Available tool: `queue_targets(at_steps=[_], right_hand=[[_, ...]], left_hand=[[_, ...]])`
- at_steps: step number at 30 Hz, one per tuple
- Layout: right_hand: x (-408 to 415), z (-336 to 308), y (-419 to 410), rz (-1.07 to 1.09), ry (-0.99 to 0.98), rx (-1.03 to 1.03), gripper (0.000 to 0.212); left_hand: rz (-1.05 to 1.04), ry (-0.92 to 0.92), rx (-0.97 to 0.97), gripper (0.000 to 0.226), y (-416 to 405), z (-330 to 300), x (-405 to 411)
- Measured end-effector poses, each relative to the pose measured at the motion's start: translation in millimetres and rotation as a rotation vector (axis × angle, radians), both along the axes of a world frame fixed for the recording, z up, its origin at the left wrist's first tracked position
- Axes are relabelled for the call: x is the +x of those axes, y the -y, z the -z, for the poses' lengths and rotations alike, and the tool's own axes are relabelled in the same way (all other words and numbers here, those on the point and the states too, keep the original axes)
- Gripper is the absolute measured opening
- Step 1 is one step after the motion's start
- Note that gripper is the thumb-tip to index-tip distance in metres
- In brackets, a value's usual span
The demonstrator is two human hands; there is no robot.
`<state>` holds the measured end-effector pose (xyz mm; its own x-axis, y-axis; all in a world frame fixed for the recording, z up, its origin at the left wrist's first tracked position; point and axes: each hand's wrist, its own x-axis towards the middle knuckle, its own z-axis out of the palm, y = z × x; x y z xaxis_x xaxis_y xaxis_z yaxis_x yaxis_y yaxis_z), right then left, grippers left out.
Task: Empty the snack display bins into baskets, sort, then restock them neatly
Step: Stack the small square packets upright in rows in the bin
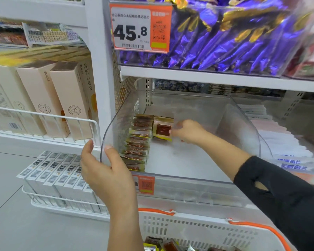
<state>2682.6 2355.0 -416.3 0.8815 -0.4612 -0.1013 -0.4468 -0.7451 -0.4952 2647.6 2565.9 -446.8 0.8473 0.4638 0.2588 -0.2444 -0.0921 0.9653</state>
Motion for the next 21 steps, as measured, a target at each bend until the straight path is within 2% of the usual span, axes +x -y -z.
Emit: queue_targets(at_steps=[1, 3, 4, 7, 10, 13, 15, 19, 21], right_hand=[[-15.0, -7.5, -5.0, 0.017, 0.109, 0.063, 0.037], [-56.6, -23.7, -20.7, 0.003, 0.388, 0.217, 0.011], [-81.0, -31.4, -32.2, -0.010, 0.516, 0.315, 0.008], [-160.0, -34.7, -65.8, 0.000, 0.773, 0.633, 0.020], [-214.8, 7.0, -84.0, 0.168, 0.850, 0.854, 0.021], [-242.6, 86.3, -91.7, 0.406, 0.719, 0.927, 0.022], [-261.5, 148.7, -92.9, 0.515, 0.508, 0.921, 0.019], [-311.3, 254.3, -87.7, 0.450, -0.090, 0.754, 0.015], [-327.3, 281.3, -83.8, 0.370, -0.269, 0.638, 0.021]], left_hand=[[-0.022, 0.038, -0.001, 0.039, -2.3, -3.7, -8.4], [-0.044, 0.135, -0.040, 0.040, -4.8, -11.6, -27.3], [-0.036, 0.176, -0.071, 0.039, -5.3, -13.5, -37.2], [0.043, 0.235, -0.136, 0.037, -3.9, -5.8, -75.3], [0.204, 0.211, -0.030, 0.032, -3.7, 31.9, -119.2], [0.423, -0.006, 0.214, 0.027, -7.2, 101.3, -159.7], [0.567, -0.268, 0.397, 0.023, -14.2, 150.1, -177.7], [0.939, -0.775, 0.941, 0.034, -38.9, 224.5, -196.2], [1.032, -0.928, 1.072, 0.043, -48.8, 243.6, -196.7]])
